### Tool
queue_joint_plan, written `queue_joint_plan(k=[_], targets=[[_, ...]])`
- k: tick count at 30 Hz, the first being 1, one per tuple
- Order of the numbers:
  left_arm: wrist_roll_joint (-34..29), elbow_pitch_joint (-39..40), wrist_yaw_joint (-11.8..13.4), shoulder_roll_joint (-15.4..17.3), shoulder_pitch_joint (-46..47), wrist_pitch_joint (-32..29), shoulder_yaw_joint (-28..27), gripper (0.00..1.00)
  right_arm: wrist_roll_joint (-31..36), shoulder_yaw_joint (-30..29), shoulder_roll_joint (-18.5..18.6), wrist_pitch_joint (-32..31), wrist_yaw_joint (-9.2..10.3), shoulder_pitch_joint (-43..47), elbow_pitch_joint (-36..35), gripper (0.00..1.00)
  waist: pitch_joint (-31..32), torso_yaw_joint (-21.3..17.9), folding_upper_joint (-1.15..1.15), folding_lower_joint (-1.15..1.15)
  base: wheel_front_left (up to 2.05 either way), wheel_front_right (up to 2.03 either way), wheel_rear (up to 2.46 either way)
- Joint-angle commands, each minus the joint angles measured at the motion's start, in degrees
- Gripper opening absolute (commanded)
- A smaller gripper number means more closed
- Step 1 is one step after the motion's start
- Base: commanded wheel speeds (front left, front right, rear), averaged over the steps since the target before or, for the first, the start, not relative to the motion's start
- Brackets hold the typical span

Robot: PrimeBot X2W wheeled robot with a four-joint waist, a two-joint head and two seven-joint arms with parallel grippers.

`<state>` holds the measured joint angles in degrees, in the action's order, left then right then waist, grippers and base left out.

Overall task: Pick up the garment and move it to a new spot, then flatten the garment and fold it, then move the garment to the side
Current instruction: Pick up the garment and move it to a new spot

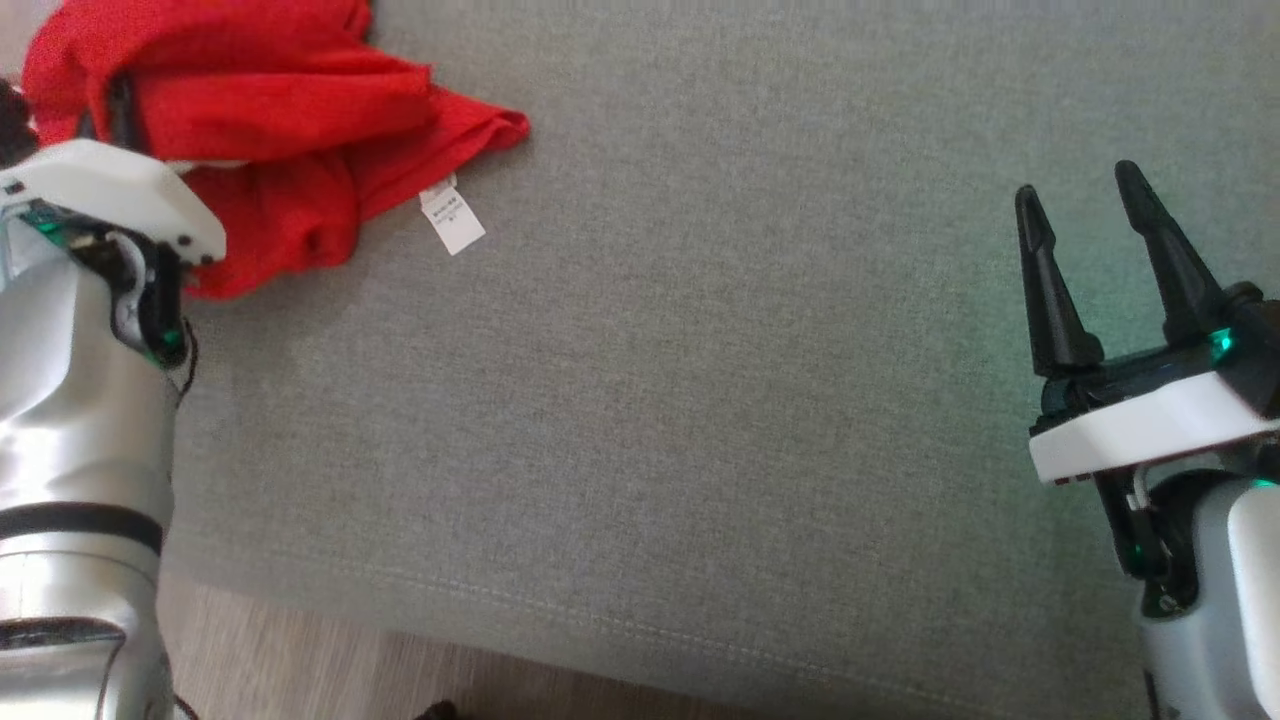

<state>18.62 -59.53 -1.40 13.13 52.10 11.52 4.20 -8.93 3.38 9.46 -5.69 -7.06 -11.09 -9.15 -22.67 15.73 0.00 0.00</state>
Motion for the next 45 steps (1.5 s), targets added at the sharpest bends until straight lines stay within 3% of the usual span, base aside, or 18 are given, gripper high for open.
queue_joint_plan(k=[1, 6, 13, 20, 24, 31, 36, 45], targets=[[-0.8, 3.4, 0.8, 4.1, 1.6, 1.8, -1.1, 0.00, -0.1, 1.0, -0.7, 0.7, -0.43, 0.3, -1.7, 1.00, 2.1, 0.2, 0.00, 0.00, 0.00, 0.00, 0.00], [-2.1, 10.3, 2.0, 4.3, -0.5, 3.2, -0.8, 0.00, -0.1, 0.5, -1.6, 1.6, -0.43, 1.2, -0.9, 1.00, 5.4, -0.1, 0.00, 0.00, 0.00, 0.00, 0.00], [-3.3, 29.7, 3.9, 2.2, -11.6, 3.2, 0.8, 0.00, -0.7, -0.1, -3.7, 3.1, -0.43, 4.4, 0.8, 1.00, 12.0, -2.5, 0.00, 0.00, 0.00, 0.00, 0.00], [-3.8, 49.0, 5.0, -1.7, -25.9, -3.0, 6.4, 0.00, -1.0, -0.6, -5.4, 3.8, -0.43, 7.8, 1.1, 1.00, 16.1, -6.8, 0.00, 0.00, 0.00, 0.00, 0.00], [-4.0, 54.9, 4.0, -4.5, -30.3, -6.6, 11.7, 0.00, -1.1, -0.2, -5.8, 3.7, -0.43, 8.2, 0.8, 1.00, 16.4, -10.7, 0.00, 0.00, 0.00, 0.00, 0.00], [-4.6, 54.0, 1.2, -8.4, -28.1, -8.9, 20.8, 0.00, -1.4, 0.7, -6.2, 4.0, -0.43, 6.9, 0.0, 1.00, 13.0, -19.2, 0.00, 0.00, 0.00, 0.00, 0.00], [-5.1, 48.5, 0.9, -9.9, -21.6, -8.5, 26.0, 0.00, -2.2, 0.7, -6.4, 5.0, -0.43, 5.2, 0.2, 1.00, 8.2, -25.9, 0.00, 0.00, 0.00, 0.00, 0.00], [-1.9, 36.8, 0.5, -10.2, -16.7, -7.2, 33.4, 0.00, -3.9, 1.1, -6.6, 7.4, -0.43, 3.5, 2.4, 1.00, 3.9, -30.3, 0.00, 0.00, 0.00, 0.00, 0.00]])
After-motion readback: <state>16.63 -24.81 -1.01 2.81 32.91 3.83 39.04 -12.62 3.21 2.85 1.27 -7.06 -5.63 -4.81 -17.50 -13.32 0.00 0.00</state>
